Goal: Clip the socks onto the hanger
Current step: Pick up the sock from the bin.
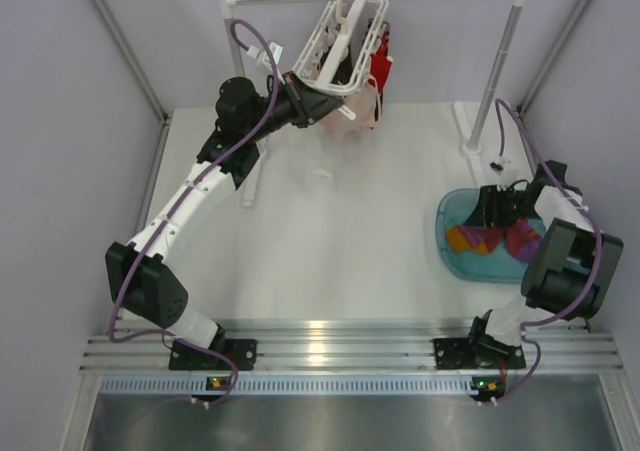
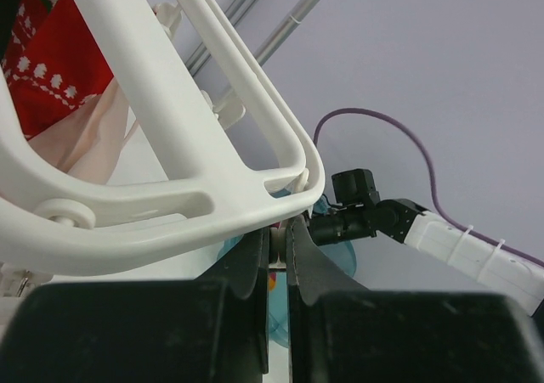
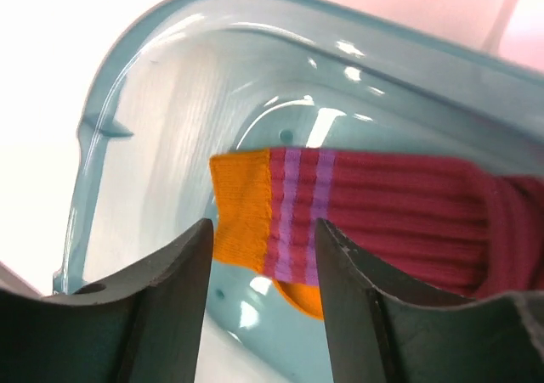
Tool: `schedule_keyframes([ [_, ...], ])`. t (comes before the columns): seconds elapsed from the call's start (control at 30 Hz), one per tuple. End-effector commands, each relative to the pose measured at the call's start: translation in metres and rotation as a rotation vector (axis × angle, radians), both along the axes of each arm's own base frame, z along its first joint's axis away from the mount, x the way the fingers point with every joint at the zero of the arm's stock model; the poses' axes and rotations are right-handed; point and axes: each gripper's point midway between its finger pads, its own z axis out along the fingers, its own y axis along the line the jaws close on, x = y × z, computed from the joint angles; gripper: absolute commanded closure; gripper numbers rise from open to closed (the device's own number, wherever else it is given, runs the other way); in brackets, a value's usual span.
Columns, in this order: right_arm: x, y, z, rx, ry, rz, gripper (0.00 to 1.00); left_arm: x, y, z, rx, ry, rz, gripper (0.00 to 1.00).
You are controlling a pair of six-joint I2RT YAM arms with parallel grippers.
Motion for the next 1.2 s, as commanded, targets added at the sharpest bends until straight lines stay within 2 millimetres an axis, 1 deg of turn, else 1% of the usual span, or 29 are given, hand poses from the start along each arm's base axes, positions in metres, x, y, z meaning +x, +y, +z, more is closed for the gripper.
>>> schedule_keyframes([
  [0.0,0.031,-0.005,0.054,-0.127,-0.302,0.272,0.5,0.005,0.004,0.012,-0.023,-0.043,0.021,1.0],
  [0.03,0.02,-0.001,0.057,-0.132,-0.301,0.346,0.51,0.005,0.004,0.01,-0.022,-0.04,0.019,1.0],
  [0.07,0.019,0.001,0.063,-0.16,-0.345,0.428,0.52,0.005,0.003,0.01,-0.022,-0.037,0.019,1.0],
  [0.1,0.019,0.004,0.065,-0.193,-0.375,0.507,0.56,0.005,0.004,0.011,-0.024,-0.041,0.019,1.0],
  [0.13,0.024,0.002,0.068,-0.266,-0.445,0.631,0.57,0.005,0.004,0.01,-0.024,-0.039,0.019,1.0],
  [0.17,0.009,0.013,0.063,-0.249,-0.415,0.729,0.58,0.005,0.003,0.01,-0.025,-0.036,0.017,1.0],
  [0.2,0.011,0.01,0.061,-0.315,-0.45,0.838,0.58,0.004,0.003,0.011,-0.028,-0.037,0.017,1.0],
  [0.27,0.005,0.015,0.049,-0.299,-0.42,0.94,0.56,0.005,0.003,0.01,-0.025,-0.036,0.017,1.0],
  [0.3,-0.003,0.016,0.04,-0.277,-0.389,1.013,0.53,0.004,0.004,0.01,-0.024,-0.035,0.019,1.0],
  [0.37,-0.007,0.016,0.03,-0.253,-0.361,1.04,0.5,0.004,0.004,0.011,-0.026,-0.035,0.019,1.0],
  [0.43,-0.011,0.015,0.015,-0.243,-0.343,1.072,0.49,0.004,0.005,0.01,-0.023,-0.034,0.025,1.0],
  [0.5,-0.008,0.013,0.0,-0.266,-0.341,1.069,0.47,0.004,0.005,0.008,-0.02,-0.032,0.024,1.0],
  [0.63,-0.005,0.016,-0.022,-0.286,-0.314,1.076,0.47,0.007,0.006,0.008,-0.023,-0.031,0.025,1.0],
  [0.7,-0.009,0.015,-0.032,-0.291,-0.277,1.086,0.47,0.009,0.007,0.009,-0.028,-0.033,0.026,1.0],
  [0.73,-0.005,0.015,-0.035,-0.309,-0.284,1.083,0.48,0.009,0.007,0.01,-0.03,-0.036,0.026,1.0],
  [0.83,-0.004,0.013,-0.042,-0.315,-0.265,1.075,0.54,0.009,0.006,0.007,-0.03,-0.024,0.024,1.0],
  [0.87,-0.004,0.013,-0.042,-0.312,-0.259,1.074,0.61,0.009,0.006,0.006,-0.026,-0.027,0.026,1.0],
  [0.93,-0.001,0.011,-0.043,-0.316,-0.253,1.061,0.72,0.01,0.007,0.005,-0.023,-0.027,0.026,1.0],
  [0.97,0.001,0.009,-0.043,-0.33,-0.254,1.062,0.8,0.009,0.007,0.005,-0.023,-0.027,0.026,1.0],
  [1.03,0.0,0.009,-0.043,-0.343,-0.26,1.063,0.88,0.009,0.008,0.004,-0.022,-0.026,0.026,1.0],
  [1.07,-0.001,0.009,-0.041,-0.343,-0.259,1.061,0.94,0.01,0.007,0.004,-0.023,-0.029,0.026,1.0],
  [1.1,-0.001,0.01,-0.037,-0.341,-0.264,1.058,0.97,0.009,0.007,0.007,-0.025,-0.036,0.025,1.0],
  [1.13,-0.001,0.01,-0.033,-0.34,-0.269,1.054,1.0,0.01,0.008,0.009,-0.024,-0.041,0.027,1.0],
  [1.17,0.003,0.011,-0.027,-0.34,-0.28,1.039,1.0,0.012,0.009,0.008,-0.023,-0.039,0.031,1.0],
])
